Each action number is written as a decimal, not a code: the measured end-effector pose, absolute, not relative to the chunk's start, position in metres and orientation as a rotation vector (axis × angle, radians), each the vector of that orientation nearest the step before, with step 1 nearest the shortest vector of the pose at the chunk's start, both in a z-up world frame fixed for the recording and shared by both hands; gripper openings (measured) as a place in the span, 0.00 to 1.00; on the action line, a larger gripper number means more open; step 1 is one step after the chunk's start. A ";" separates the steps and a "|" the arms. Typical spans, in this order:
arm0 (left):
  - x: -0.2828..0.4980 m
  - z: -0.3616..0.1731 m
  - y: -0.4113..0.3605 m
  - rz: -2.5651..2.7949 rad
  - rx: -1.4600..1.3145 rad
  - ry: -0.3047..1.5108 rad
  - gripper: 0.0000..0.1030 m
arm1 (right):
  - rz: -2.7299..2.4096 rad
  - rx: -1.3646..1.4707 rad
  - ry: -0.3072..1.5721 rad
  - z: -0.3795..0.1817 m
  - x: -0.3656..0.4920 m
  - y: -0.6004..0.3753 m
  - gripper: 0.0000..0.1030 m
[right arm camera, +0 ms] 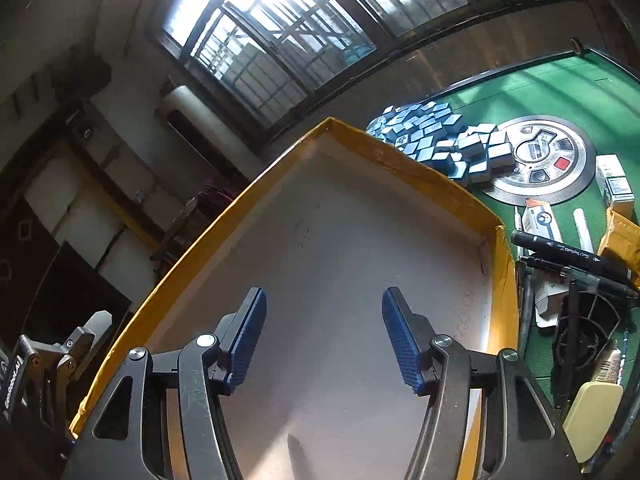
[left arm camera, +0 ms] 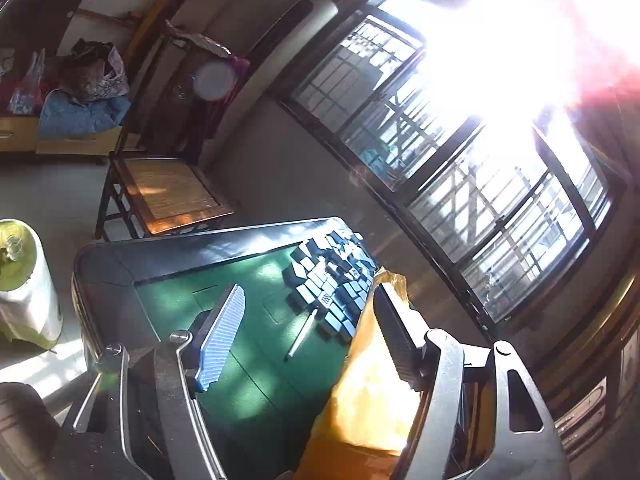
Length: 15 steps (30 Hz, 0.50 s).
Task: Organize objects
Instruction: 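Grasp the white charger with the right gripper while the left gripper grasps the yellow sponge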
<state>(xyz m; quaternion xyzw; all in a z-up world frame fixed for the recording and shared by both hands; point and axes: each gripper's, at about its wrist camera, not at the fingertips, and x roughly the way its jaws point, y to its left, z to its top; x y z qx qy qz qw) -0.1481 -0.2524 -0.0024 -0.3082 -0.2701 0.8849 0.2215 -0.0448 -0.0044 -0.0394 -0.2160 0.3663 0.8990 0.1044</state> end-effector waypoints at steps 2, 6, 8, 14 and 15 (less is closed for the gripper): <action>-0.164 -0.026 -0.267 2.523 -0.884 -0.785 0.66 | 2.619 -0.684 0.952 -0.059 -0.046 -0.007 0.54; -0.194 -0.078 -0.280 2.598 -1.023 -0.753 0.66 | 2.609 -0.763 0.832 -0.084 -0.035 -0.003 0.54; -0.209 -0.102 -0.276 2.648 -1.078 -0.681 0.66 | 2.623 -0.795 0.817 -0.089 -0.027 -0.004 0.54; -0.222 -0.142 -0.256 2.626 -1.260 -0.401 0.66 | 2.654 -0.891 0.750 -0.095 0.025 -0.003 0.54; -0.218 -0.138 -0.253 2.641 -1.229 -0.335 0.66 | 2.643 -0.914 0.742 -0.095 0.033 -0.001 0.54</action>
